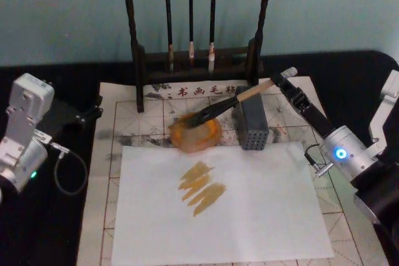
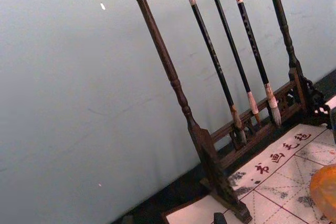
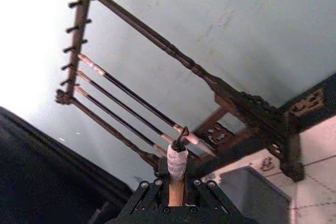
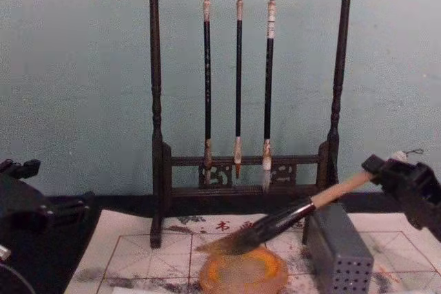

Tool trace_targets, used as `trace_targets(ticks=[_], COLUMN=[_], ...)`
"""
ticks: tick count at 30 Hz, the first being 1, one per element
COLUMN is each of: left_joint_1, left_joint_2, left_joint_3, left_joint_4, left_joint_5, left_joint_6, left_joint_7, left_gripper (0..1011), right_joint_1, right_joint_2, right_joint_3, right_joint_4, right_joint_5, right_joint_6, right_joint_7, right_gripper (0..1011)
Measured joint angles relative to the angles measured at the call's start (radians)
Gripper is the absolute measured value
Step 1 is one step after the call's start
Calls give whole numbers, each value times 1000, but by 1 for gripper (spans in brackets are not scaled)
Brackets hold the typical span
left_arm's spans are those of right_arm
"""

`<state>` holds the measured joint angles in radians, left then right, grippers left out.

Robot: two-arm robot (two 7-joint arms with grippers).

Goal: Pick up the brush from the inkstone, write on the paper, then place the brush back to its original position.

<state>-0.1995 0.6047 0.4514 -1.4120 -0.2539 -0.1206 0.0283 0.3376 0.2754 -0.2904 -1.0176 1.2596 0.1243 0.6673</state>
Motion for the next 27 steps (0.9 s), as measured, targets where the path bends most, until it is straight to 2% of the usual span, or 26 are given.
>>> trace_targets(ticks=[11,27], left_joint_1=[0,0], left_joint_2=[0,0], left_joint_3=[0,0], left_joint_4=[0,0], left_joint_5=[0,0], left_joint_6=[0,0], left_joint_7=[0,0], left_gripper=[1001,1001], right_joint_1=[-26,-52], right_joint_2=[35,112], right_joint_3=[-8,-52], right_joint_4=[-81,-179], right_joint_5=[49,57], right_joint_6=[17,17], right_joint_7=[13,37], right_gripper=[182,182])
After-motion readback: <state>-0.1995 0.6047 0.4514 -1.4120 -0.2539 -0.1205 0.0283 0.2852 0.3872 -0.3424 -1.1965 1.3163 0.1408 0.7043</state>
